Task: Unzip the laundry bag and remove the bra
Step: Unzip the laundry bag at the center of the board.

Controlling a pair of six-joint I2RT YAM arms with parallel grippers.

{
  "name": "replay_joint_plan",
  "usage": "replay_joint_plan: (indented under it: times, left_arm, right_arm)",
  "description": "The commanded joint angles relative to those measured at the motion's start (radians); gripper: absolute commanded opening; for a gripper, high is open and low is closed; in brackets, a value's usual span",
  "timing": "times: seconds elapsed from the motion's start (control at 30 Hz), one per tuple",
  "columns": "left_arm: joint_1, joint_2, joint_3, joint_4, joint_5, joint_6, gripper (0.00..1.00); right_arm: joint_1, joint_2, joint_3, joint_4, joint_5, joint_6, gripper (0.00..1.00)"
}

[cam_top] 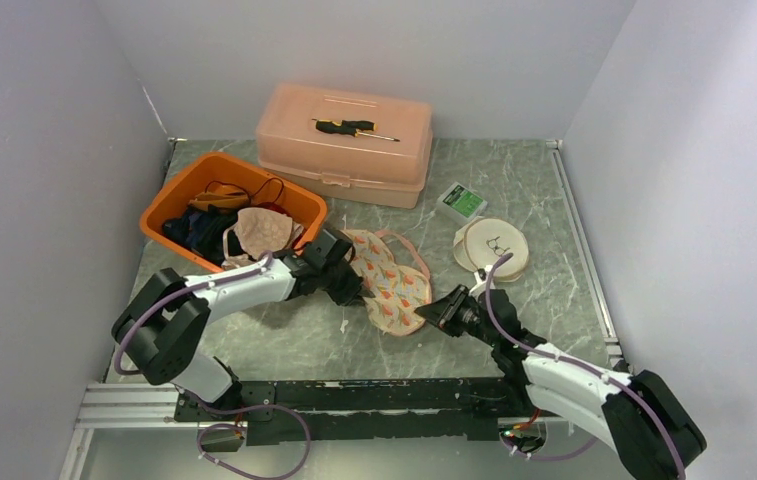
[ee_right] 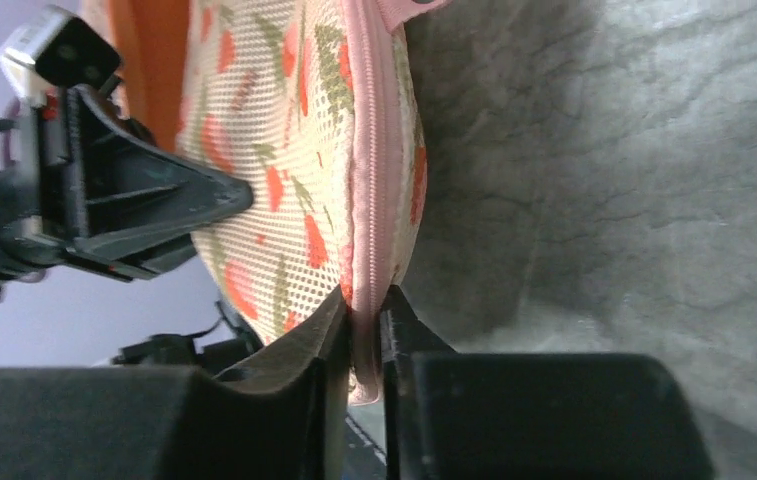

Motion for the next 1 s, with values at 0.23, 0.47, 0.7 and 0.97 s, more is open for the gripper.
replay_joint_plan:
  times: [0.23,0.47,0.7,0.97]
  left_arm:
    - [-0.030,-0.234,-0.027,-0.004,-0.040,0.089,0.86]
    - [-0.110,-0.404,-0.099,-0.004,-0.143,0.007,0.94]
    - [-0.148,-0.401,-0.250,0.229,-0.220,-0.229,0.94]
    - [-0.147,-0.350,-0.264,0.408,-0.299,-0.269,0.94]
  right_arm:
    - [-0.044,-0.233,0.066,-0.034,0.032,0.175,0.00]
    - [-0.061,-0.333,0.028,-0.010,0.149,0.399,0.00]
    - [-0.061,-0.399,0.069,-0.119,0.181,0.477,0.00]
    - [-0.060,-0.526,0.016,-0.144,0.131,0.467,0.00]
